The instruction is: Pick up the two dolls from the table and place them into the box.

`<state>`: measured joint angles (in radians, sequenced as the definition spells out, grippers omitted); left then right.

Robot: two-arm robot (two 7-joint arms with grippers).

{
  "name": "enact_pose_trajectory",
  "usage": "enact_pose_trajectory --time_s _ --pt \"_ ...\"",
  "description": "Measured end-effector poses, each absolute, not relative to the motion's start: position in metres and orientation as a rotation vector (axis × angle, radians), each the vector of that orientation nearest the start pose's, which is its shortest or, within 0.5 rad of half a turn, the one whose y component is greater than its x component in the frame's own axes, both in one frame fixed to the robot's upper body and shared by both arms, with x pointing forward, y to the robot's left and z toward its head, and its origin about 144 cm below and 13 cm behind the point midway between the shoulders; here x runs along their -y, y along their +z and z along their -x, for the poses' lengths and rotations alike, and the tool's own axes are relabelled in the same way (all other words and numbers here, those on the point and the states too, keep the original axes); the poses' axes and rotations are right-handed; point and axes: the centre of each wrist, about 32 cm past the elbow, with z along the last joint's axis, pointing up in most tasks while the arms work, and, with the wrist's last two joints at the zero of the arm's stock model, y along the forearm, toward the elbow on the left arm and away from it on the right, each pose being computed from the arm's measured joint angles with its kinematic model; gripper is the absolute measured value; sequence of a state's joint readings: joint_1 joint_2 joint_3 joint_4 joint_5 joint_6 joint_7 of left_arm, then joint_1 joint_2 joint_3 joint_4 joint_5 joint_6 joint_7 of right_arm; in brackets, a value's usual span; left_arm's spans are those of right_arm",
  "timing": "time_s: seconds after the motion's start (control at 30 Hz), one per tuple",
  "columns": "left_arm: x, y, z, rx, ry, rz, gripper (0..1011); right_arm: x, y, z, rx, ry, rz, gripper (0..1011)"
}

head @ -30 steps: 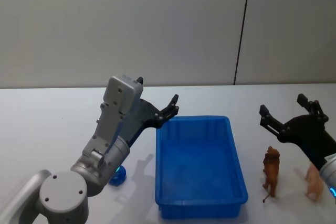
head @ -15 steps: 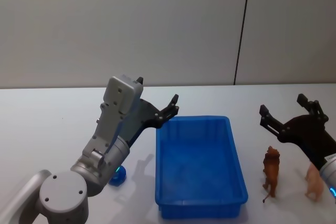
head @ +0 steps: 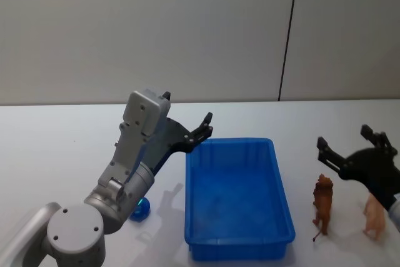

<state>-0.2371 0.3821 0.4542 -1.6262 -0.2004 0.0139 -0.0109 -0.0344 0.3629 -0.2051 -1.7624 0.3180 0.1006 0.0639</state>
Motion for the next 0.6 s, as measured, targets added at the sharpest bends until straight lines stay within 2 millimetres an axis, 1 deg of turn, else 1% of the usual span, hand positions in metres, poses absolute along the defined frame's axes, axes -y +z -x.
enact_pose_trajectory --time_s 0.3,0.6 --pt "-0.198 1.204 -0.492 0.268 1.124 -0.061 1001 0.262 1.178 -0.429 -0.049 -1.297 0.124 1001" --pt "-0.198 1.204 -0.492 0.268 1.124 -0.061 1001 0.269 1.174 -0.419 -0.095 -1.341 0.204 1001"
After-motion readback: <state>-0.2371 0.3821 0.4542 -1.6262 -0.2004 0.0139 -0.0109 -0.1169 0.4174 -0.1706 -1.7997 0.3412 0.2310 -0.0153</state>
